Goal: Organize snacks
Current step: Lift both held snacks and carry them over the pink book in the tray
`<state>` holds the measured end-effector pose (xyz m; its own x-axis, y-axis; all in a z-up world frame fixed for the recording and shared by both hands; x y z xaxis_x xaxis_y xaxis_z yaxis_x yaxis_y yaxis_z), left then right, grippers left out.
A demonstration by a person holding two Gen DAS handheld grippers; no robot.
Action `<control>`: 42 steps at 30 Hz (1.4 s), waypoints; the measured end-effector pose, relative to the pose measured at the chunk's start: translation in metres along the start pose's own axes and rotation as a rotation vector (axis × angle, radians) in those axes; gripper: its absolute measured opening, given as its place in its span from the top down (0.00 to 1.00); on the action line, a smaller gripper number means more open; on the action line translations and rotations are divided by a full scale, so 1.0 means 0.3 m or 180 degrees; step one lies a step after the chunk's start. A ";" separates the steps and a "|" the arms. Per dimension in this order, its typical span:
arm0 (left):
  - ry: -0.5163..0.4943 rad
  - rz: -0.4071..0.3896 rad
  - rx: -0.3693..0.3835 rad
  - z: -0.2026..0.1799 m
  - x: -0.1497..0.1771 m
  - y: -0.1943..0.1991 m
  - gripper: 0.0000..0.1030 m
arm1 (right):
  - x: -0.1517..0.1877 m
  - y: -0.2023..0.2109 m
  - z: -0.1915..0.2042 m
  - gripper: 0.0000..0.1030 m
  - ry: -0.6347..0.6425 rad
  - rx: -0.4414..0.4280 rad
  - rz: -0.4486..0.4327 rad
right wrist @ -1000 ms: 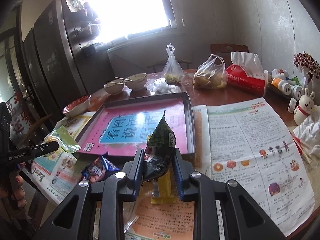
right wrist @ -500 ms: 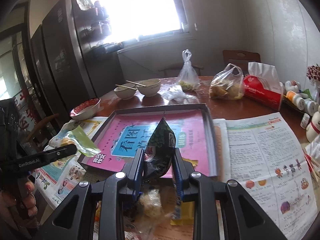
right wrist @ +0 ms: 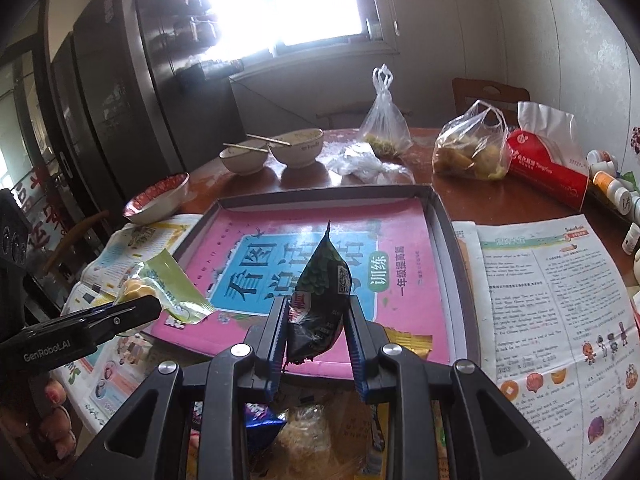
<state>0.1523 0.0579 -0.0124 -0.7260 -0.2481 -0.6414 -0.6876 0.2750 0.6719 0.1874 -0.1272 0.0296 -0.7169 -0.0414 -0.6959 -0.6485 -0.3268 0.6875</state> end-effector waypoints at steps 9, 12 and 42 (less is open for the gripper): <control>0.0030 0.0097 -0.0014 0.021 0.006 -0.053 0.66 | 0.020 -0.058 0.007 0.72 0.0038 -0.0038 0.0141; 0.0013 0.0107 -0.0021 0.017 0.006 -0.060 0.66 | 0.028 -0.069 0.014 0.72 0.0054 -0.0060 0.0179; 0.0045 0.0166 -0.0180 0.049 0.007 -0.084 0.66 | 0.034 -0.026 0.014 0.72 0.0062 -0.0076 0.0169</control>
<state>0.1683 0.0641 -0.0360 -0.7606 -0.2480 -0.6000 -0.6481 0.2351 0.7243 0.1841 -0.1212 0.0180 -0.7448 -0.0776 -0.6627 -0.6032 -0.3463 0.7185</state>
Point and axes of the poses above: each gripper's, at about its wrist camera, not at the fingertips, and y roughly against the way its jaws point, z to its left, x to its underside, the point moved 3 cm from there along -y, roughly the way its jaws point
